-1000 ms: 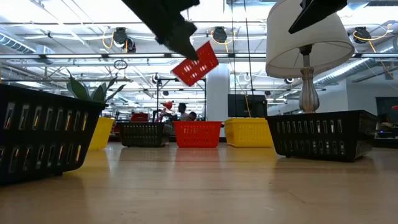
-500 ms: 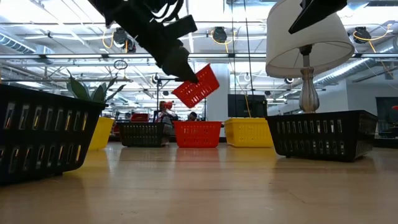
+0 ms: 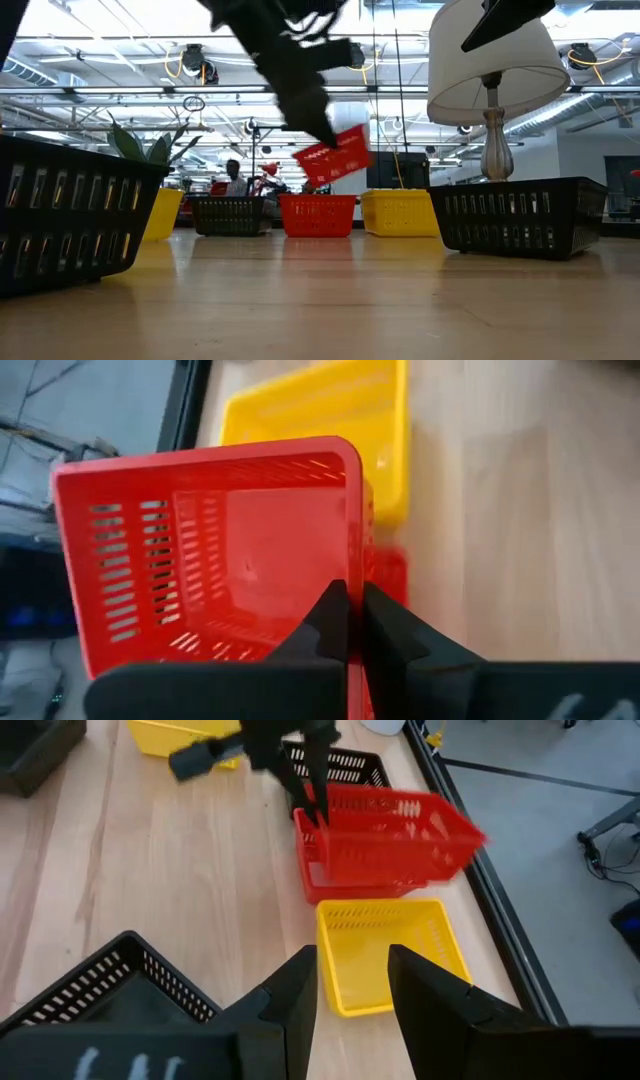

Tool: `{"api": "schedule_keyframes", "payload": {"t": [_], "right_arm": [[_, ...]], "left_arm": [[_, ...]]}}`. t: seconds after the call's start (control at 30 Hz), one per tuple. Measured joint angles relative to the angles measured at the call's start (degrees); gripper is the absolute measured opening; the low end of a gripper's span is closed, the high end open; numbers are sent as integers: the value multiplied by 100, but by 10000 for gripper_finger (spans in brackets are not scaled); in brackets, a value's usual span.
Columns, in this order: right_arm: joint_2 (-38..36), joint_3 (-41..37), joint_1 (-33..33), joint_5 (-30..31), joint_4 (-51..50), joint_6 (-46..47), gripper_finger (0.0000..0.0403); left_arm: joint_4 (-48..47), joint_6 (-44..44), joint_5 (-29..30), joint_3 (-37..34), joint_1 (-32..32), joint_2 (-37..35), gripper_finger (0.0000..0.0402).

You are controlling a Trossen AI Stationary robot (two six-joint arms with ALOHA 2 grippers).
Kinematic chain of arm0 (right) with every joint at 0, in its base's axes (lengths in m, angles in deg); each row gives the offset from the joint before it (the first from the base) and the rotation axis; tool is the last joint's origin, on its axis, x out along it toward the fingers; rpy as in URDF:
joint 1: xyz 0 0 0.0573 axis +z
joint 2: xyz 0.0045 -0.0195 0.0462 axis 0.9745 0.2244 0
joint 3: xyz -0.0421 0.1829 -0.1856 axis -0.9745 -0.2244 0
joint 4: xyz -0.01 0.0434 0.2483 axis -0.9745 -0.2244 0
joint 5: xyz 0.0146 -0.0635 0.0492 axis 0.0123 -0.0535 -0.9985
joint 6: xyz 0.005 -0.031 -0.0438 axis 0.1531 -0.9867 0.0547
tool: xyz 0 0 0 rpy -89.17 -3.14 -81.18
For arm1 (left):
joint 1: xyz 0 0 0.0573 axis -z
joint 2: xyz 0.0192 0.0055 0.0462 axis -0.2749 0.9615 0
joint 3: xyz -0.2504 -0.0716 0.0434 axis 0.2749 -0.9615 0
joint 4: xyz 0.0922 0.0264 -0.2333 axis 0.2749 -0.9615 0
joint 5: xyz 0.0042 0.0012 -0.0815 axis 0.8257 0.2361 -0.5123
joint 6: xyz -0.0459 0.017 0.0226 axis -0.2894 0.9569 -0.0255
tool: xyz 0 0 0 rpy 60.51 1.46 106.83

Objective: Stack baskets by color
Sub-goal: Stack the middle left red bin on the top left red bin

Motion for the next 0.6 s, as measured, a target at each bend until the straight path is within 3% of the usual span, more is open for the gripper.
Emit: {"api": "schedule_keyframes", "payload": {"t": [0.2, 0.47, 0.6], "right_arm": [[-1, 0, 0, -6, -10, 22, 121], [2, 0, 2, -17, 33, 24, 121], [2, 0, 2, -20, 68, 26, 121]], "left_arm": [[-458, -176, 86, 303, 18, 131, 27], [-1114, -402, 215, 317, 24, -42, 9], [-1164, -444, 215, 311, -2, -43, 27]]}}
